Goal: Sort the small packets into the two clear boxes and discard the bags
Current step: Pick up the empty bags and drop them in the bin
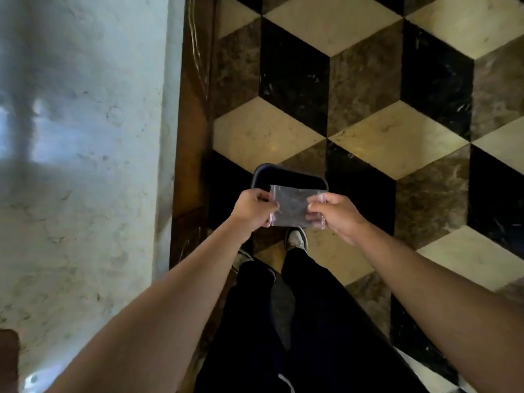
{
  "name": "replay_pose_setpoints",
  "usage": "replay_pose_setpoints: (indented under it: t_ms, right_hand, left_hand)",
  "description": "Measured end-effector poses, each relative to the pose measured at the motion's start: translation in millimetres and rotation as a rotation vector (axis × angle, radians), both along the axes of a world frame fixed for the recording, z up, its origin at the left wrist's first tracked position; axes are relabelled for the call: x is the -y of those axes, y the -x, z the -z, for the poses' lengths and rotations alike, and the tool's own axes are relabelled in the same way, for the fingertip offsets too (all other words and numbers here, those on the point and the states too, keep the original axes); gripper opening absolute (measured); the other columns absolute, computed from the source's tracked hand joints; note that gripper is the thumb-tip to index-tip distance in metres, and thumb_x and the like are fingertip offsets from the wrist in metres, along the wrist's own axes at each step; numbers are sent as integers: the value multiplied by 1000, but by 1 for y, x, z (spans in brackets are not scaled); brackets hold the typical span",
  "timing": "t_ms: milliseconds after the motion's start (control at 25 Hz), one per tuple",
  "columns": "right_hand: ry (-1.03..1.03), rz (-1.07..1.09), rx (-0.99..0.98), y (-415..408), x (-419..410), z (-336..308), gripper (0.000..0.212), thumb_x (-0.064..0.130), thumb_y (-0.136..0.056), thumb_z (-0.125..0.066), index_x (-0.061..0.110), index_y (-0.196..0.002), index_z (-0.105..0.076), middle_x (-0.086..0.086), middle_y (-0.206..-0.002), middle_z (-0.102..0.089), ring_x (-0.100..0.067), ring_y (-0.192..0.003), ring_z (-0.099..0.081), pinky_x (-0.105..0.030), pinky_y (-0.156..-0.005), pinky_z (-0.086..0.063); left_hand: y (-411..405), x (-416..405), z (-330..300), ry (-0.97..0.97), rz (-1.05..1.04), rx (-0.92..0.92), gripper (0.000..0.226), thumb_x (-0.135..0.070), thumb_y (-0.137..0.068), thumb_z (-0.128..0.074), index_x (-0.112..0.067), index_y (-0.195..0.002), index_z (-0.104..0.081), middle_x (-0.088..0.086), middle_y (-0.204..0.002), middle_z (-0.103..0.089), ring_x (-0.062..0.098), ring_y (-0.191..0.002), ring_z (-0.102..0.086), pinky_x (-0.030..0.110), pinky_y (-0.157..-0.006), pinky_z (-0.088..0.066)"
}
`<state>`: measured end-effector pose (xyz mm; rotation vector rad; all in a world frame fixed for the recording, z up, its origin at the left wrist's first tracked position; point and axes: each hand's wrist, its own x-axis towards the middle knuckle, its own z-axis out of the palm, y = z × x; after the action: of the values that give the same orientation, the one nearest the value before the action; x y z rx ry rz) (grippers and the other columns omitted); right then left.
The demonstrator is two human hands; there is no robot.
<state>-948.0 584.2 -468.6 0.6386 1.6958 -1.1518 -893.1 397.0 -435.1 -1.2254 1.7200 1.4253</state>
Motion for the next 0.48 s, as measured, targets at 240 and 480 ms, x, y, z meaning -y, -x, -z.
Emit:
replay_pose_setpoints:
  t_ms: [240, 480]
  right_hand:
    - [-80, -11, 26, 20, -3, 130, 17, -4, -97, -52, 7, -100, -65, -10, -77, -66, -23, -65, -65, -30, -57, -53]
    - [-82, -42, -26, 13, 2, 260, 23, -4, -91, -55, 14, -77, -58, -15, -77, -58, -27, -69, -60, -36, -64, -50]
  left_hand:
    - [21, -17, 152, 38, -127, 71, 20, 1, -91, -65, 1, -111, -67, 18, -91, -64, 28, -73, -64, 34, -63, -53]
    - [30, -12, 293, 77, -57, 90, 12, -8, -90, -68, -7, -102, -69, 8, -79, -67, 27, -74, -67, 35, -69, -56]
